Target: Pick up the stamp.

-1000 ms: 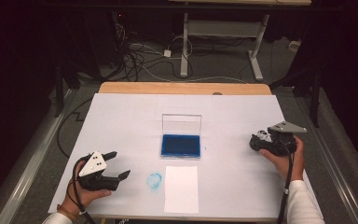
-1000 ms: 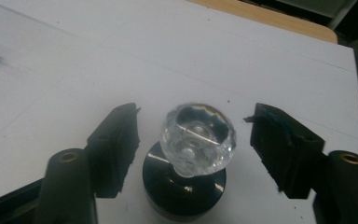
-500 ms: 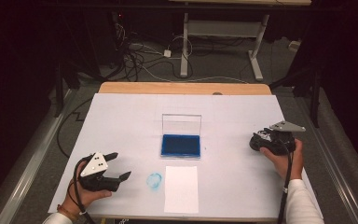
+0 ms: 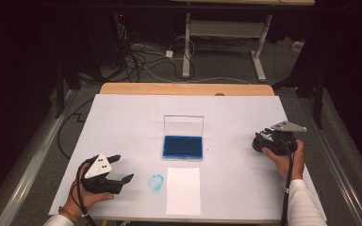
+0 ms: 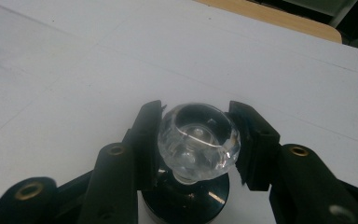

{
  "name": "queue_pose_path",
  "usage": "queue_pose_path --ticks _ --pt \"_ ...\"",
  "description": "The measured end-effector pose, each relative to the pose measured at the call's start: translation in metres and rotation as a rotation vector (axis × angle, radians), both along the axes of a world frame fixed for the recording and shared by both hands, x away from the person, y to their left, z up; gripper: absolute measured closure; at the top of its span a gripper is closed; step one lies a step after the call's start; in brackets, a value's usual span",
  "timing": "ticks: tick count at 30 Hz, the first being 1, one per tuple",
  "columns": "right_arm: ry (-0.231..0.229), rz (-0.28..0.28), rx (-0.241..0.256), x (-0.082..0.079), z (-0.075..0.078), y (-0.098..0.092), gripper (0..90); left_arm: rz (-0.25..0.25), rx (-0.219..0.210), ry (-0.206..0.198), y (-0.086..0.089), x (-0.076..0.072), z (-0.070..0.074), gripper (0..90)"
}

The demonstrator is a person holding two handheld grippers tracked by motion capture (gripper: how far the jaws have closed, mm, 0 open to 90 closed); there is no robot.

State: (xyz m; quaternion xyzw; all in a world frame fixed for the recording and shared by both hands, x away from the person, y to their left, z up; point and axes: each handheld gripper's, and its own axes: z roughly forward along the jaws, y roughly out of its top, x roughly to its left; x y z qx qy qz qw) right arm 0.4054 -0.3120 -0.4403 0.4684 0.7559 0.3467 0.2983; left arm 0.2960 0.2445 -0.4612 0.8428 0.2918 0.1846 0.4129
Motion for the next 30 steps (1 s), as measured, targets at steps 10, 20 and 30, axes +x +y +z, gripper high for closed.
queue_pose_path --ticks 10,20,30 --pt "-0.016 0.006 0.003 -0.005 0.005 -0.001 57.5 0.000 -0.023 -0.003 0.000 -0.001 0.001 19.5" --pt "-0.090 0.080 0.074 -0.020 0.032 0.013 57.6 0.025 -0.025 -0.006 -0.001 -0.001 0.001 19.5" --pt "-0.149 0.184 0.106 -0.037 0.055 0.039 57.6 0.006 0.013 -0.011 0.000 -0.001 0.002 19.4"
